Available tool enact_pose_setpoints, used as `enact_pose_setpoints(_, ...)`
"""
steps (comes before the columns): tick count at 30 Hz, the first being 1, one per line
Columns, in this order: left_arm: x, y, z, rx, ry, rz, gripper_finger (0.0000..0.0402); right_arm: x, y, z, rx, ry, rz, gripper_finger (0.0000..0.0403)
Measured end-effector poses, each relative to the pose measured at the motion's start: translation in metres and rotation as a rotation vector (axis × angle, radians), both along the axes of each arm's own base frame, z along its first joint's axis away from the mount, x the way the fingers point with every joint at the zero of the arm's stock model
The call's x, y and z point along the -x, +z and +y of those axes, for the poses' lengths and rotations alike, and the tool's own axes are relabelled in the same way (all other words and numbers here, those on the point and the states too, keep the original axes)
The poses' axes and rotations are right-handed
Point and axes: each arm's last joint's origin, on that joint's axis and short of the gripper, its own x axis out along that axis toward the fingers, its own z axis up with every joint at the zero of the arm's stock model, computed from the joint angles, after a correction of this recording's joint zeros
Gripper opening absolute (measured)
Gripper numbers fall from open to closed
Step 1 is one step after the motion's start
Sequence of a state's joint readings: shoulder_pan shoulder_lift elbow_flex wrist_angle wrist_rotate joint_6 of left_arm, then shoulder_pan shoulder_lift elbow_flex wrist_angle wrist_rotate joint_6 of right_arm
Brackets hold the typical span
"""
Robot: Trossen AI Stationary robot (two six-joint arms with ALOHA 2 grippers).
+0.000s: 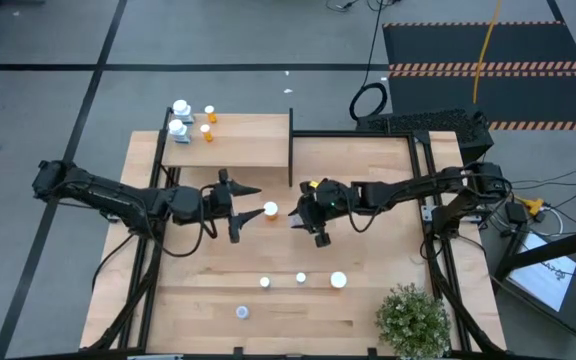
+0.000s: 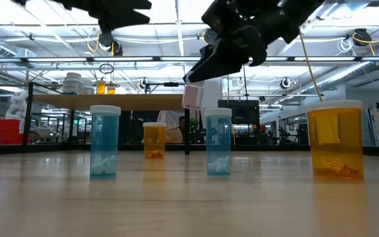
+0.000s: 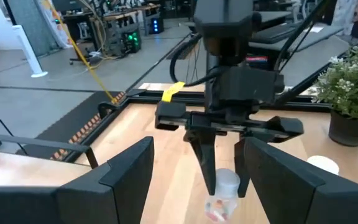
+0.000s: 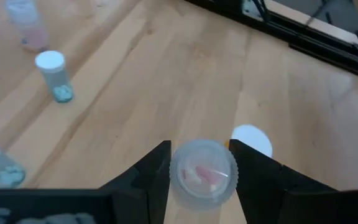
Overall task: Pick and place medicine bottles onto shelf by color
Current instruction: Put the top transparent pill bottle on the shelf
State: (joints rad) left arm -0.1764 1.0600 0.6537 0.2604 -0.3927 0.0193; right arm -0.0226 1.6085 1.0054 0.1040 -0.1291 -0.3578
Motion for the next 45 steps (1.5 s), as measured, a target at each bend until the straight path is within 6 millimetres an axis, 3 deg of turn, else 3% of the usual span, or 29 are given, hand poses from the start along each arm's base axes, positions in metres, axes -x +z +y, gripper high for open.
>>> enact_pose_setpoints(11, -0.001, 0.013, 0.000, 0.024, 0.009, 0.106, 0.0253, 0.000, 0.008, -0.017, 0.001, 0.076, -0.030, 0.0148)
enact_pose_setpoints(18, -0.026, -0.005, 0.005, 0.048, -0.012, 0.128, 0.0270, 0.007, 0.025, -0.018, 0.002, 0.067, -0.081, 0.0148)
enact_pose_setpoints(30, -0.060, -0.037, 0.009, 0.011, -0.003, 0.139, 0.0387, 0.020, 0.053, -0.017, -0.028, 0.042, -0.171, 0.0148)
enact_pose_setpoints(39, -0.066, -0.038, 0.016, 0.016, -0.023, 0.112, 0.0392, 0.020, 0.055, -0.017, -0.032, 0.036, -0.177, 0.0148)
enact_pose_setpoints(45, -0.076, -0.050, 0.021, 0.044, -0.041, 0.109, 0.0392, 0.019, 0.058, -0.017, -0.045, 0.027, -0.217, 0.0148)
